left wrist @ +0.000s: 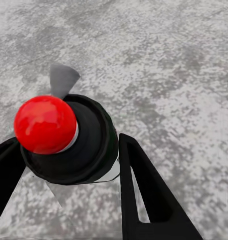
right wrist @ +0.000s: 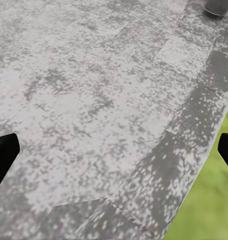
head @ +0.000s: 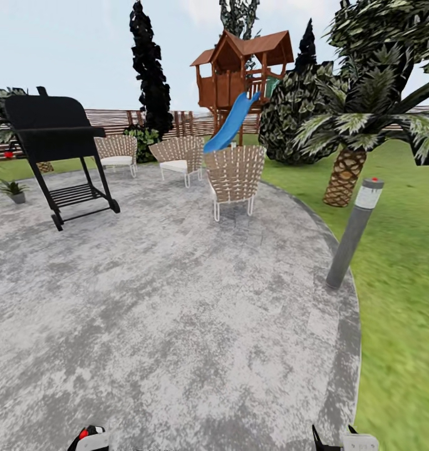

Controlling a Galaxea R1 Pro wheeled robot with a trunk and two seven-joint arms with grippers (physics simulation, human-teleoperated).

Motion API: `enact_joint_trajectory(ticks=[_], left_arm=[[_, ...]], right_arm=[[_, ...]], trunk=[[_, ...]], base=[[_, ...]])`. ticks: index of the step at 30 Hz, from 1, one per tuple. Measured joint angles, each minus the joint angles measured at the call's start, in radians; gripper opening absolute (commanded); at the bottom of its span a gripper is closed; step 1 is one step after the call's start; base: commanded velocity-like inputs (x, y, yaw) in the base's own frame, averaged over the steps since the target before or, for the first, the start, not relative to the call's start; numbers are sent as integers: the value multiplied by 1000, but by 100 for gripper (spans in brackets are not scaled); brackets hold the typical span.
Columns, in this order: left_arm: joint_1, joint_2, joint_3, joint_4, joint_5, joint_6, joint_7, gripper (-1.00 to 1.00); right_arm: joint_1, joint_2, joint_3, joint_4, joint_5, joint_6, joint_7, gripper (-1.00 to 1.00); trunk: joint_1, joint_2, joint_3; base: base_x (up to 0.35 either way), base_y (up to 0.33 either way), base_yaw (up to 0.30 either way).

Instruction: Pick up the pesticide atomizer in the garden and spray insectifuge to fully cover both potted plants in the garden.

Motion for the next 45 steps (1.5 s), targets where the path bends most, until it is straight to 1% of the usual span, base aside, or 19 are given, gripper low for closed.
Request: enact_joint_trajectory(ticks=[21, 26, 29, 30, 31, 32, 33, 39, 45], left_arm=[[0, 0, 0, 0, -2, 0, 0, -100], [0, 0, 0, 0, -2, 0, 0, -100], [0, 0, 0, 0, 2, 0, 0, -100], [0, 0, 1, 0, 3, 0, 0, -100], [-4, -7, -2, 1, 3, 0, -1, -100], [0, 0, 4, 0, 7, -1, 0, -100], [0, 0, 3, 0, 7, -1, 0, -100], [0, 0, 4, 0, 9, -2, 0, -100], [0, 1, 6, 0, 10, -3, 0, -100]], right_arm=[[0, 0, 5, 0, 4, 0, 2, 100], [0, 1, 5, 0, 4, 0, 2, 100], [0, 7, 5, 0, 4, 0, 2, 100], [0, 9, 5, 0, 4, -1, 2, 100], [-5, 7, 3, 0, 1, -1, 2, 100], [0, 11, 5, 0, 5, -1, 2, 100], [0, 12, 5, 0, 5, -1, 2, 100], [0, 14, 5, 3, 4, 0, 2, 100], [0, 12, 0, -1, 1, 1, 3, 100]], trunk=[[0, 0, 1], [0, 0, 1], [0, 0, 1], [0, 0, 1], [-3, 10, -3], [-10, 0, 0], [-1, 0, 1], [-1, 0, 1], [-1, 0, 1]], base=[[0, 0, 267], [0, 0, 279], [40, 0, 280], [135, 0, 280], [161, 6, 280], [208, 35, 280], [254, 81, 280], [291, 132, 267], [303, 151, 51]])
